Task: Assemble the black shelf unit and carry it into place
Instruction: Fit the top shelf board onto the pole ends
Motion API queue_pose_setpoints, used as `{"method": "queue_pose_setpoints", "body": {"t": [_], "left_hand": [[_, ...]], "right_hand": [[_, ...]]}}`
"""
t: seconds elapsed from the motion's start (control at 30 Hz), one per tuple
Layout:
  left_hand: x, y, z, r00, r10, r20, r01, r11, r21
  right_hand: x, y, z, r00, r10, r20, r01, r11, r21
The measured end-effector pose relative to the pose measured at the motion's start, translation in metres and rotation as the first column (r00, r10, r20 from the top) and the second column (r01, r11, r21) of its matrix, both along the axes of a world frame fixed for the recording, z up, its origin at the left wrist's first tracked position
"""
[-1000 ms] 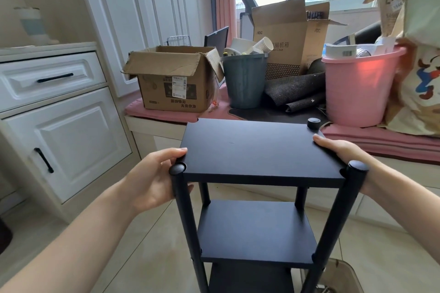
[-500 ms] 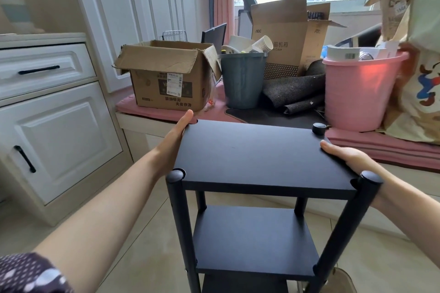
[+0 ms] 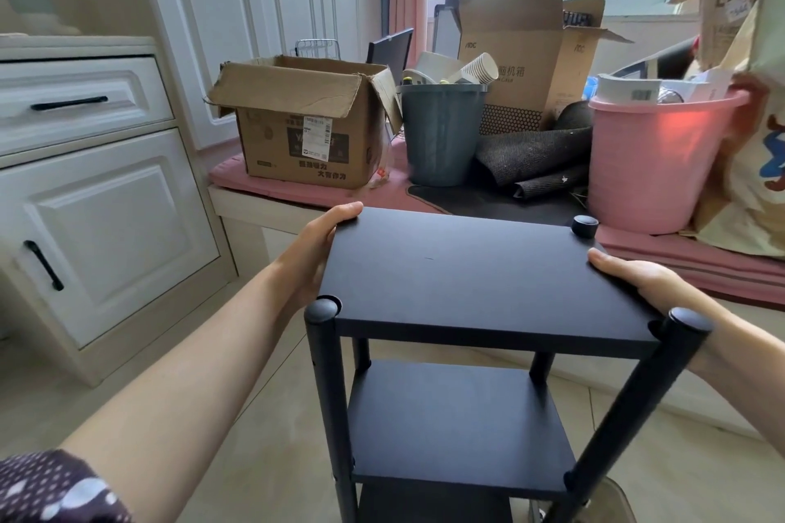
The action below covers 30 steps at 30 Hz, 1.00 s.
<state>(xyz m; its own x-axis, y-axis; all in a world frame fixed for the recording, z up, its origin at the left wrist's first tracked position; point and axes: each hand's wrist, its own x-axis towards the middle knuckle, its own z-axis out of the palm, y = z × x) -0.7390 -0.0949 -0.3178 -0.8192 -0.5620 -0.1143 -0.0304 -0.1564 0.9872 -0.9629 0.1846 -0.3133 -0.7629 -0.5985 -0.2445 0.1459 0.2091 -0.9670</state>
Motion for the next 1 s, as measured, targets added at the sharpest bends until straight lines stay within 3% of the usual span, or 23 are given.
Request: {"method": "queue_pose_setpoints", "body": {"t": [0.2, 0.37, 0.73, 1.0], "left_hand": [[0.013, -0.001, 0.001, 0.998, -0.067, -0.007, 0.067, 0.997, -0.048], [0.022, -0.001, -0.002, 0.987, -0.156, 0.049, 0.156, 0.988, 0.0], [0.02, 0.007, -0.021, 0.999, 0.009, 0.042, -0.014, 0.993, 0.114], [0.029, 0.019, -0.024, 0.999, 0.015, -0.032, -0.008, 0.982, 0.19]], "right_hand": [[0.001, -0.001, 0.003, 0.998, -0.013, -0.057, 0.016, 0.999, 0.044], [-0.001, -0.002, 0.001, 1.0, -0.011, -0.021, 0.012, 1.0, 0.017], [-0.003, -0.002, 0.003, 0.999, 0.033, -0.029, -0.032, 0.999, 0.037], [0.0, -0.006, 0.003, 0.999, 0.023, -0.023, -0.023, 1.0, 0.015]]}}
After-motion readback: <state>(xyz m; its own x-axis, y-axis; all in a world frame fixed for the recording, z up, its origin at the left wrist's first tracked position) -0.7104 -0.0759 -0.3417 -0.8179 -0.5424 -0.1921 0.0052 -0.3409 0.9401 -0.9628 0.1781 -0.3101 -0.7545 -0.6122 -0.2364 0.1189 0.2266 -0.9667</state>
